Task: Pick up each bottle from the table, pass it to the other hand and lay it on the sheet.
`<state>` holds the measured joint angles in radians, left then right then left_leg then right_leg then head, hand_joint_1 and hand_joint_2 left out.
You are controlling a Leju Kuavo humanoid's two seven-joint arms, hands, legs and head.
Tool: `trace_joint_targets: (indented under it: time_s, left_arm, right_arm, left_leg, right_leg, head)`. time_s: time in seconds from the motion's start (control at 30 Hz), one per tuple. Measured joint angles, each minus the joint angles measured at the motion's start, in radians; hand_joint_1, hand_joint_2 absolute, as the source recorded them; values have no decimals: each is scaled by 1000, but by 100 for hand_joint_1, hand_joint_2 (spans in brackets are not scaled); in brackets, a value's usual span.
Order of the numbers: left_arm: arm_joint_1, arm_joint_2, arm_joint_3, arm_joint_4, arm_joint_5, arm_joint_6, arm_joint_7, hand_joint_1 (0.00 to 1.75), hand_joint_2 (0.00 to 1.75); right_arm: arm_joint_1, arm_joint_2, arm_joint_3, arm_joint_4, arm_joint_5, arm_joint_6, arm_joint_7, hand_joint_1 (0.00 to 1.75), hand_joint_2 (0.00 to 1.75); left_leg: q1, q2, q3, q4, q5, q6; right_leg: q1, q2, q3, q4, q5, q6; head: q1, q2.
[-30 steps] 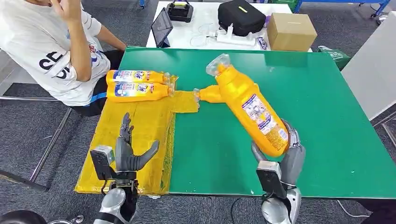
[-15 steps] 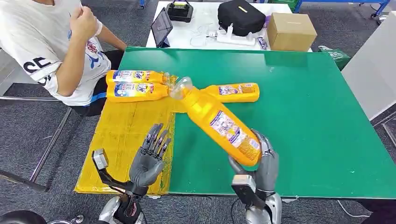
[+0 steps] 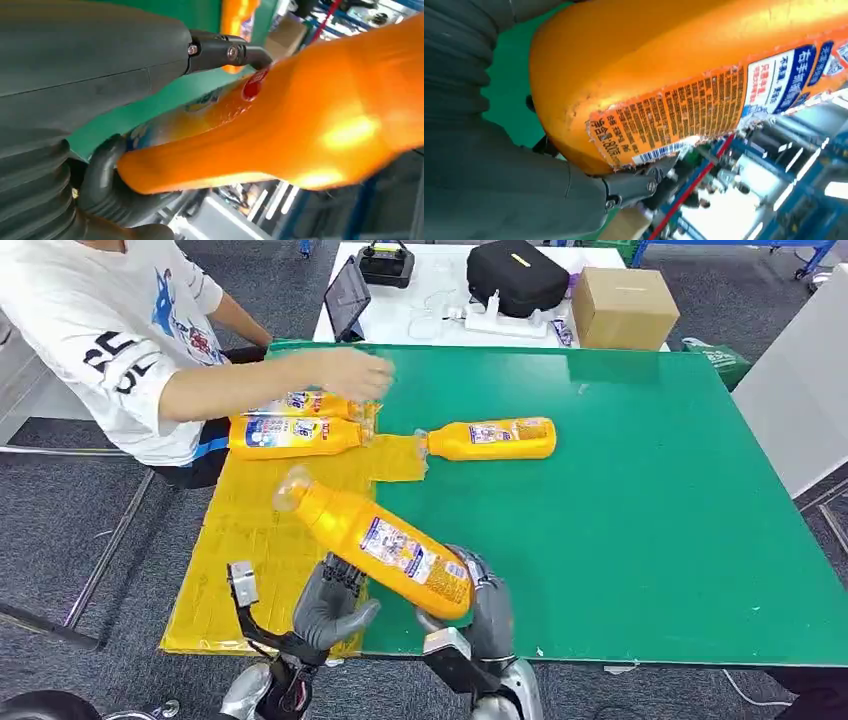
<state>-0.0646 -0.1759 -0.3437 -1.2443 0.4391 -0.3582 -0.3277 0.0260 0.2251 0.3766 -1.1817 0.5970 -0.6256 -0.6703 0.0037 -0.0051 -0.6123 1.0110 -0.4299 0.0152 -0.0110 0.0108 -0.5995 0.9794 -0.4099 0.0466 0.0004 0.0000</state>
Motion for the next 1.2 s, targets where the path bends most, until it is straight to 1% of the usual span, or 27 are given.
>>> trace_joint_targets:
  time_s: [0.23,0.33,0.5,0.63,0.67,0.7,0.77,0.93,1.2]
  left_arm:
    - [-23,2,-7,45,58,-11,6,0,175]
    - [-23,3,5,58,119,-43,19,0,175]
    - [-15,11,17,61,215,-98,47,0,175]
    - [0,17,31,59,237,-92,50,0,175]
    - [2,17,33,58,231,-86,48,113,175]
    - [3,17,34,56,216,-75,43,175,175]
    - [4,17,32,51,175,-50,30,175,175]
    - [5,16,3,36,-27,25,-23,175,175]
    - [1,16,-16,35,-55,38,-34,175,175]
  right_arm:
    - [-56,24,110,135,-10,23,2,175,175]
    - [-83,24,145,194,-22,32,-1,175,175]
    - [-114,24,178,277,-47,43,-3,175,175]
    - [-132,24,196,327,-57,43,1,175,175]
    - [-135,24,198,335,-59,43,3,175,175]
    - [-137,24,199,343,-60,42,5,175,175]
    - [-139,24,200,353,-61,41,11,175,175]
    - [-138,25,199,357,-74,40,18,175,175]
    - [-136,26,199,356,-74,40,24,175,175]
  left_leg:
    - [0,0,0,0,0,0]
    - [0,0,0,0,0,0]
    - [0,1,0,0,0,0]
    - [0,1,-1,0,0,0]
    - [0,1,-1,0,0,0]
    - [0,1,-1,0,0,0]
    - [0,1,-1,0,0,0]
    - [0,1,-1,0,0,0]
    - [0,1,-1,0,0,0]
  right_leg:
    - [0,0,0,0,0,0]
    - [0,0,-1,0,0,0]
    - [0,0,-1,0,0,0]
    - [0,0,-2,0,0,0]
    - [0,0,-2,0,0,0]
    - [0,0,-2,0,0,0]
    - [0,0,-2,0,0,0]
    - [0,0,-2,0,0,0]
    - [0,0,-2,0,0,0]
  head:
    - [0,0]
    - [0,0]
    - [0,0]
    - [0,0]
    - [0,0]
    - [0,0]
    - [0,0]
    - [1,0]
    - [0,0]
